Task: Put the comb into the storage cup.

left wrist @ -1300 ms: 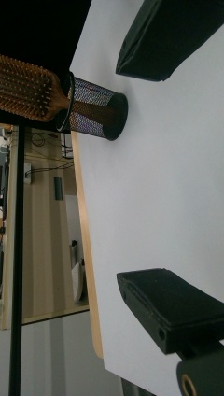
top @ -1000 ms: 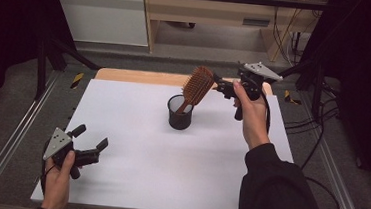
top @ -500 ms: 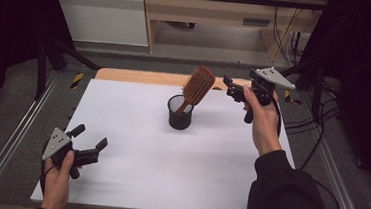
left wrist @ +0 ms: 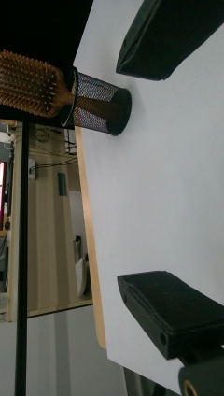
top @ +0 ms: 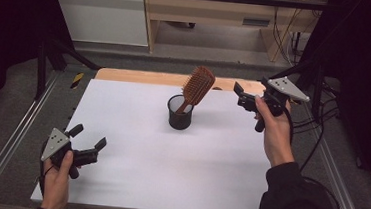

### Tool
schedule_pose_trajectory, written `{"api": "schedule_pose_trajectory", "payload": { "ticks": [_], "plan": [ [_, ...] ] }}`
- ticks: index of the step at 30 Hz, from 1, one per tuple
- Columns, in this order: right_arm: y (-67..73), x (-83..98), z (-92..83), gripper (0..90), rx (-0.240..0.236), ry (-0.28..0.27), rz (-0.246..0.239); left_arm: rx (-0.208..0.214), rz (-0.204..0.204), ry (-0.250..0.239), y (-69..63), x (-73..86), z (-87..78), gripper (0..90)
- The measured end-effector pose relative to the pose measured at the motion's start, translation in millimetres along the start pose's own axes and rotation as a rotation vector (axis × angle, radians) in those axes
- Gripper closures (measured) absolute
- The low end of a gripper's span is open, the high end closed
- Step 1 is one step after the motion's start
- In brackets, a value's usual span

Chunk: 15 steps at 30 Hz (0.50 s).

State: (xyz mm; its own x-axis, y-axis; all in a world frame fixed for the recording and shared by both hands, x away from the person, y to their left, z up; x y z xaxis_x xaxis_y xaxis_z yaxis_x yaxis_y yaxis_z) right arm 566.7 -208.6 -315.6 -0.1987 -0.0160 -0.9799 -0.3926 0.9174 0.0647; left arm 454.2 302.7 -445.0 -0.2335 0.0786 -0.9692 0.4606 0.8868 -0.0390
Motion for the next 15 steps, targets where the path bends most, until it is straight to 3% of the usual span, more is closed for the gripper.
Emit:
{"api": "schedule_pose_trajectory", "payload": {
  "ticks": [15],
  "plan": [
    [-18.5, 27.0, -43.7, 3.1, 0.027, 0.004, -0.008, -0.015, 0.003, -0.01, 1.5, -0.3, -2.9, 1.9]
  ]
}}
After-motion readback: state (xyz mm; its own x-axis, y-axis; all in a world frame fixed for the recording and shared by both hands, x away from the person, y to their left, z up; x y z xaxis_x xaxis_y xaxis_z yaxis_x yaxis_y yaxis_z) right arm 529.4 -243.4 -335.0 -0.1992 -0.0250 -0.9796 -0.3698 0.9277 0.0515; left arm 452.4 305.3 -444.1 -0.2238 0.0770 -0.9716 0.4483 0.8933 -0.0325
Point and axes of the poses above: each handheld gripper's, and its own axes: z roughly forward along the jaws, x roughly out of its underside, y roughly to its left, the point moved 3 cm from there along z, roughly forward along the jaws, and after that the axes turned 5 degrees about y, right-handed, at the moved point
